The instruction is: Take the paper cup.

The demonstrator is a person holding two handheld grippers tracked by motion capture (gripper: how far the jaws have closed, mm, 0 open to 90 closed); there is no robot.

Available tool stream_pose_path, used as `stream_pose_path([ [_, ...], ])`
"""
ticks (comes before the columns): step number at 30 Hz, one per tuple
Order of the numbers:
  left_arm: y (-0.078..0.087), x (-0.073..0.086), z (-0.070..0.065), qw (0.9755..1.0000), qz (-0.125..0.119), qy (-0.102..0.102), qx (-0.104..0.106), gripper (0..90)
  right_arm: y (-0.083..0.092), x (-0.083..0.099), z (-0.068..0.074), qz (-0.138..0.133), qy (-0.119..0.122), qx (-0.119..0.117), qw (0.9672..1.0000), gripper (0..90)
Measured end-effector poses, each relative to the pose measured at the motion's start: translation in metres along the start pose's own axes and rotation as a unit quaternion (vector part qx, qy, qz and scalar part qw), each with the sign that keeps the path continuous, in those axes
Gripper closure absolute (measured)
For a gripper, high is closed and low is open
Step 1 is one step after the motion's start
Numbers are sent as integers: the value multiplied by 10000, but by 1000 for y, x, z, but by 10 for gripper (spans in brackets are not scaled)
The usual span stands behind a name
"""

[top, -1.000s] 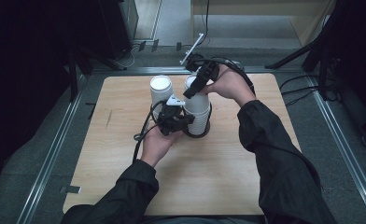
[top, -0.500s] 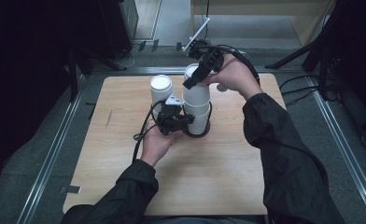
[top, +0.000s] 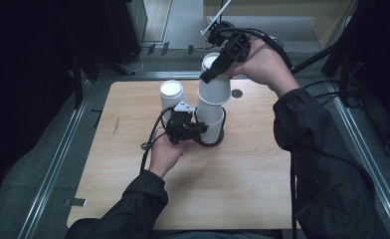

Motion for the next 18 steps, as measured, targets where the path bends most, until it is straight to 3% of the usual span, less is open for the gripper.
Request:
stream_pose_path([
  [10,9,4,-1,9998,87,-137,149,629,25,23,4,-18,-49,-80,10000,253],
  [14,13,7,-2,9994,105,-161,286,584,31,39,5,-79,-67,17,9999,252],
  [18,18,10,-2,9988,-43,-392,292,484,33,58,5,-89,-149,-56,9998,252],
])
Point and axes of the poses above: each handheld gripper's, and its own axes: y roughly backward along the jaws, x roughly out of its underside, z roughly to its left, the point moved 3 cm from there along -y, roughly forward along the jaws, and after that the axes turned 9 degrees about z, right-handed, at the moved point
